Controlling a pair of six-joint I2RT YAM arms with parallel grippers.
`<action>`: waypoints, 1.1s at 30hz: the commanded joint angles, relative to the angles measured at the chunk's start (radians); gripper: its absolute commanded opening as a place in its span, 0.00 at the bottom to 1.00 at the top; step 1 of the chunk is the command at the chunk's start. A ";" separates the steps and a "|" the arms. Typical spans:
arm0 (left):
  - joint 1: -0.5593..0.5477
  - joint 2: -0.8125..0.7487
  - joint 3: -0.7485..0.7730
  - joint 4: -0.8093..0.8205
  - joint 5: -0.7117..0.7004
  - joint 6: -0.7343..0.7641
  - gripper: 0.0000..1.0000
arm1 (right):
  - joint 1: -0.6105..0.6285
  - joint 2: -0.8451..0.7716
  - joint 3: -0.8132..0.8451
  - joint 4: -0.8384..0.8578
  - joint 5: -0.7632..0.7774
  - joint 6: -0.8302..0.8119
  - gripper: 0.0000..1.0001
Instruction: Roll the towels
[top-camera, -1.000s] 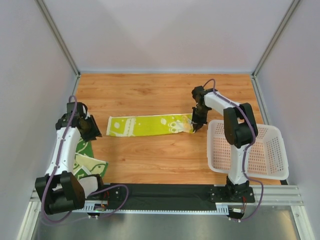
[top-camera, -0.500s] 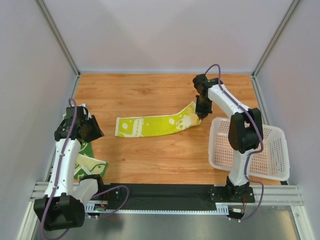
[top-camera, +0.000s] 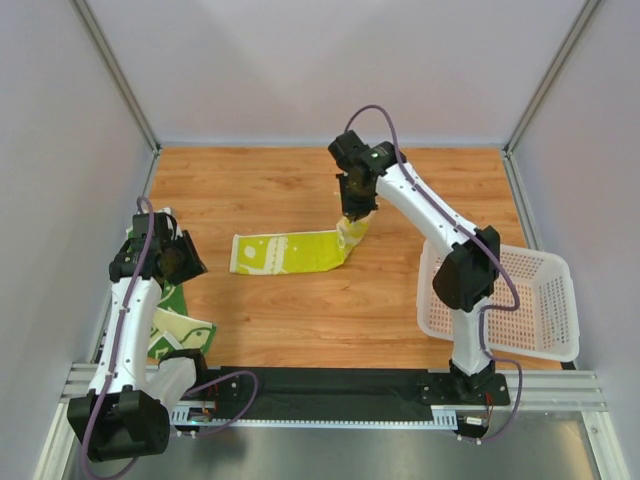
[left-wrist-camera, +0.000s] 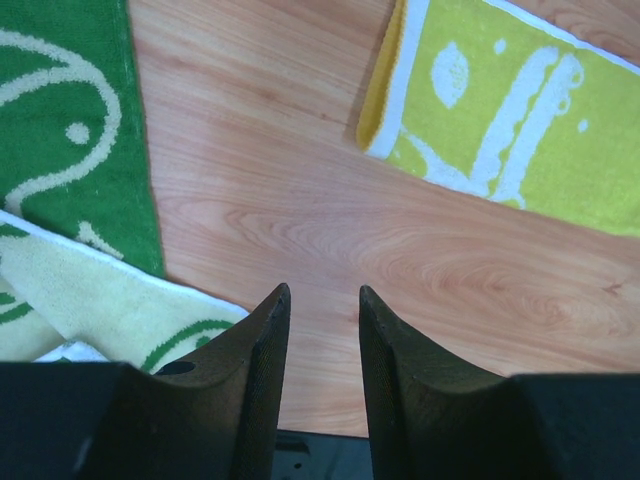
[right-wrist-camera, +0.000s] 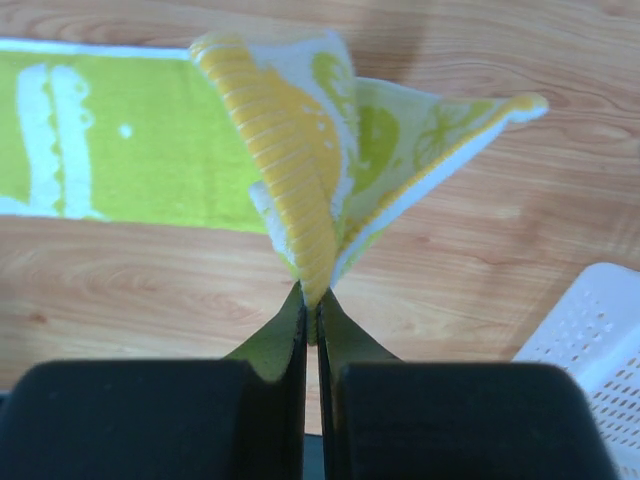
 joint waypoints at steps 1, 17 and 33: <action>-0.001 -0.012 -0.003 0.022 -0.019 -0.011 0.41 | 0.082 0.056 0.123 -0.043 -0.013 0.007 0.00; -0.001 -0.021 -0.004 0.020 -0.036 -0.020 0.41 | 0.250 0.214 0.386 0.008 -0.194 0.007 0.00; -0.001 -0.020 -0.006 0.019 -0.042 -0.023 0.41 | 0.302 0.347 0.435 0.166 -0.389 -0.002 0.04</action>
